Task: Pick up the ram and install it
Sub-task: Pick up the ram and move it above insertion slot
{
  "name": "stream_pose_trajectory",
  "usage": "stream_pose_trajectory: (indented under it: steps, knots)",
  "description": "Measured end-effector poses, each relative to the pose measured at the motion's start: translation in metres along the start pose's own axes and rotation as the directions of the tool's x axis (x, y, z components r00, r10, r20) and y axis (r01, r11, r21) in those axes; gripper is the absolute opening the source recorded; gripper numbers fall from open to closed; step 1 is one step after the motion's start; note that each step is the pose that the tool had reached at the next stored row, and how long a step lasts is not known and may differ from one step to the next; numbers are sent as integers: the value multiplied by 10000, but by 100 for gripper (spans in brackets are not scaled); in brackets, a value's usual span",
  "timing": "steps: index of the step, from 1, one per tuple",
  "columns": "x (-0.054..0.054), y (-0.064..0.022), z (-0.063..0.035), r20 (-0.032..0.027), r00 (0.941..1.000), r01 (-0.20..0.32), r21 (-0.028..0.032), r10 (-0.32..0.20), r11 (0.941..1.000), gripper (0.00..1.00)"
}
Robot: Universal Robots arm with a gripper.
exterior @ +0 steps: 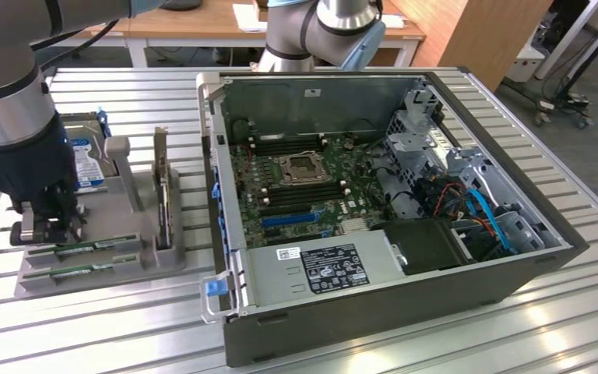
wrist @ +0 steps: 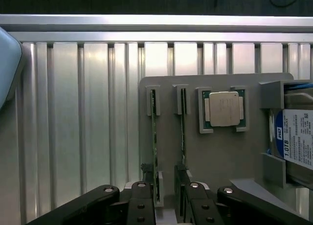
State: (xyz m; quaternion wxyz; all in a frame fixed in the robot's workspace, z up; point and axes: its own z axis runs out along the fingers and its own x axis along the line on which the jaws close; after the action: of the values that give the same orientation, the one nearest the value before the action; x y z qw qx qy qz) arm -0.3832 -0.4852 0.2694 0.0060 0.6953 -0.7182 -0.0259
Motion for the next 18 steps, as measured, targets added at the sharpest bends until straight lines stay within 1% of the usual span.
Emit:
stream_pose_trajectory:
  steps: [15, 18]
  knots:
    - [4, -7, 156, 0, 10000, 0, 0, 0, 10000, 31]
    - [5, -7, 165, -1, 10000, 0, 0, 0, 10000, 31]
